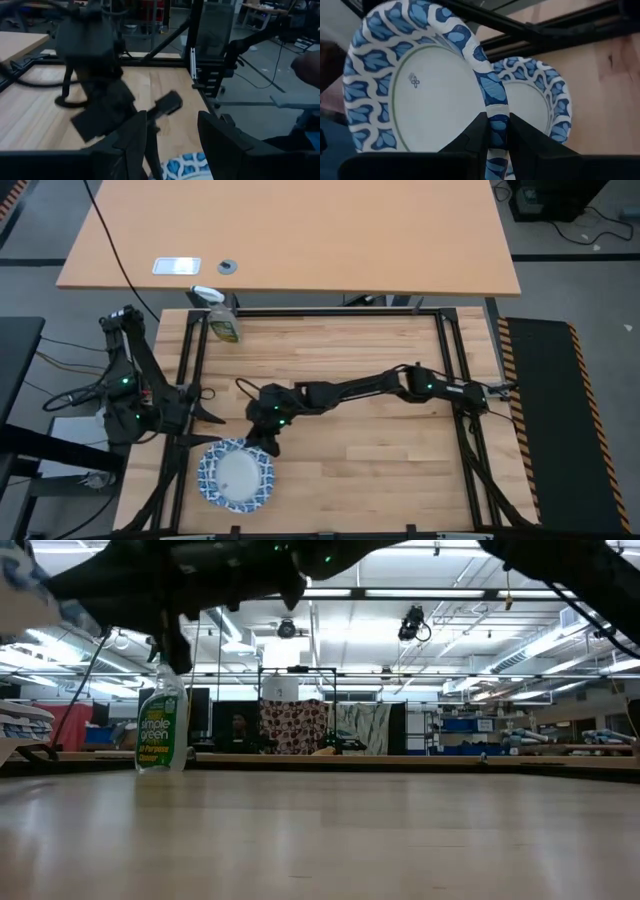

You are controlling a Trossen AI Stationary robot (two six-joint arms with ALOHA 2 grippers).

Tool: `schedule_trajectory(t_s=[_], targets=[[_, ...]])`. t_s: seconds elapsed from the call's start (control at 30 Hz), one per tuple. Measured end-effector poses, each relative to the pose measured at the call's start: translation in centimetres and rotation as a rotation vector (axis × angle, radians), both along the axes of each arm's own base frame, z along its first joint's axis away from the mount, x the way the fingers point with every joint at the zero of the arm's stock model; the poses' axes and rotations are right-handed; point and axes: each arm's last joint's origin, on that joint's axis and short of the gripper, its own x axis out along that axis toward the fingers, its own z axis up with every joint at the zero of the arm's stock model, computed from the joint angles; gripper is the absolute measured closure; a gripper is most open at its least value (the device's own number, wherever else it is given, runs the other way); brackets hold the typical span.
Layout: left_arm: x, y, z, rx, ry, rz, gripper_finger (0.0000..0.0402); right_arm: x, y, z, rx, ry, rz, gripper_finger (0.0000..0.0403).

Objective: Nest bowls inside each other
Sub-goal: Stack the blue patterned bowl on top of the blue patterned bowl, then return to Home Position

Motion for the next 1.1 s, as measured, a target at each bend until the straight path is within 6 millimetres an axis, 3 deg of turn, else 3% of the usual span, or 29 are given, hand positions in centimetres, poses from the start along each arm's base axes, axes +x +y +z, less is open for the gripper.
schedule_trajectory(t_s=[0.3, 0.6, 0.8, 0.97, 1.1], targets=[[-0.3, 0.6, 0.4, 0.006, -0.021, -0.004, 0.0221, 1.6, 0.1, -2.5, 0.022, 0.010, -0.031, 0.0329], [-0.4, 0.9, 0.5, 0.010, -0.029, 0.003, 0.0221, 1.8, -0.3, -2.3, -0.076, -0.049, -0.100, 0.0324], [-0.4, 0.9, 0.5, 0.018, -0.030, 0.003, 0.0221, 1.9, -0.5, -2.3, -0.145, -0.095, -0.088, 0.0269], [-0.4, 0.9, 0.5, 0.024, -0.031, 0.004, 0.0221, 2.1, -2.0, -2.1, -0.170, -0.119, -0.123, 0.0205], [-0.3, 0.7, 0.4, -0.001, -0.022, 0.006, 0.0221, 1.3, -3.3, -0.8, -0.165, -0.057, -0.098, 0.0187]])
